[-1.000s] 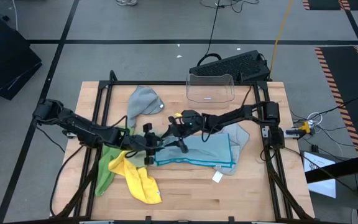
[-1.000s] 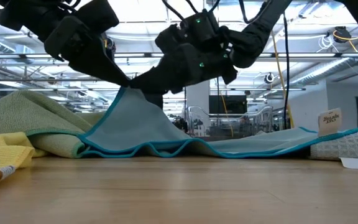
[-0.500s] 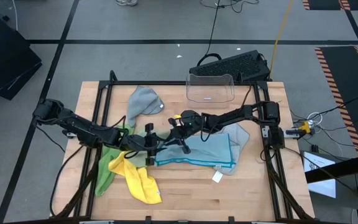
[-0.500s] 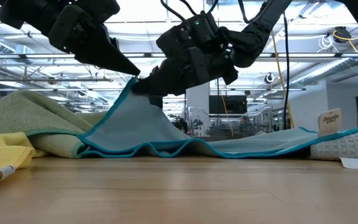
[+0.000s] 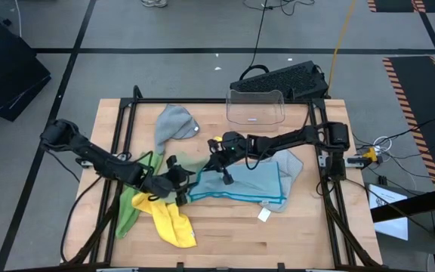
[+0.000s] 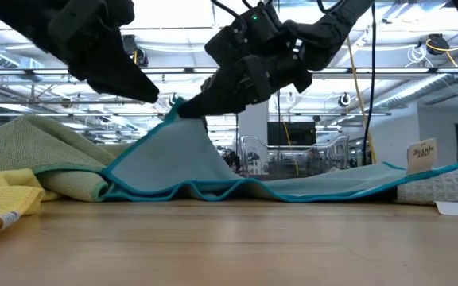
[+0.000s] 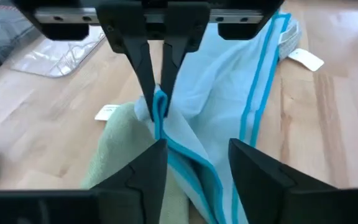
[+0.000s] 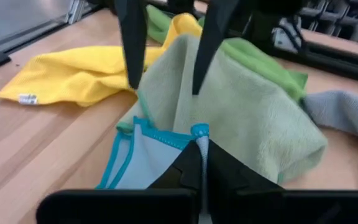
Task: Fold microfiber towels
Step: Fold the blue towel
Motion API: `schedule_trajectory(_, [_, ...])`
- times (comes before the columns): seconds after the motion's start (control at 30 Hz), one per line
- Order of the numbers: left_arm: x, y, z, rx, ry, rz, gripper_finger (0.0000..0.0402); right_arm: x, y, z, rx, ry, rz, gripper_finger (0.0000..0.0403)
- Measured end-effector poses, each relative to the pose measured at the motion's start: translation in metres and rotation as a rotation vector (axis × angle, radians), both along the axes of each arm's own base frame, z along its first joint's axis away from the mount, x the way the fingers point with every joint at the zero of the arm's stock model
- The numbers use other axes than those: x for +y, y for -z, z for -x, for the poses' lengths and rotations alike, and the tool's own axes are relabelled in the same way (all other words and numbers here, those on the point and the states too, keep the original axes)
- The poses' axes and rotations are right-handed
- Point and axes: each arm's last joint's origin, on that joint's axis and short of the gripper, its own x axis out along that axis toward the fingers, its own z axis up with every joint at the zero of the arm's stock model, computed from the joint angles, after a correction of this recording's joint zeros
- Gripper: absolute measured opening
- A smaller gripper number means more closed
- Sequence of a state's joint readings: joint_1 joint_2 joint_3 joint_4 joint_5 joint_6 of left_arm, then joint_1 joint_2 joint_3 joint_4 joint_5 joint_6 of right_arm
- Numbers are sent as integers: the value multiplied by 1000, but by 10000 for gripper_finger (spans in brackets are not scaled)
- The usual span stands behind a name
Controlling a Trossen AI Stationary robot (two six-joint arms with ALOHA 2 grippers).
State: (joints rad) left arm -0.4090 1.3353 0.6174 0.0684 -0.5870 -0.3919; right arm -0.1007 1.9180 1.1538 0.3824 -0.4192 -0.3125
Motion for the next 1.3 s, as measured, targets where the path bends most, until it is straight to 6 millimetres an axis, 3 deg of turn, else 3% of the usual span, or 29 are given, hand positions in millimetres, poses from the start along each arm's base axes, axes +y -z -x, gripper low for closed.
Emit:
schedule_trajectory(0.3, [3,21,-11,64,-9,172,285,1,-1,0,-8,18,27,2])
schedule_trajectory(0.5, [3,39,-18,145,42,280,301,1,-4,1,-8,22,36,1])
schedule_trajectory(0.77, [2,48,-18,180,3,318,222,2,-24,8,-25,36,50,1])
schedule_trajectory(1.07, [3,46,-18,173,11,275,62,12,-39,18,15,62,105,0])
schedule_trajectory(1.17, [4,38,-16,155,36,256,13,19,-47,23,28,68,117,0])
schedule_trajectory(1.3, [7,14,-14,78,86,224,8,35,-68,34,14,118,160,0])
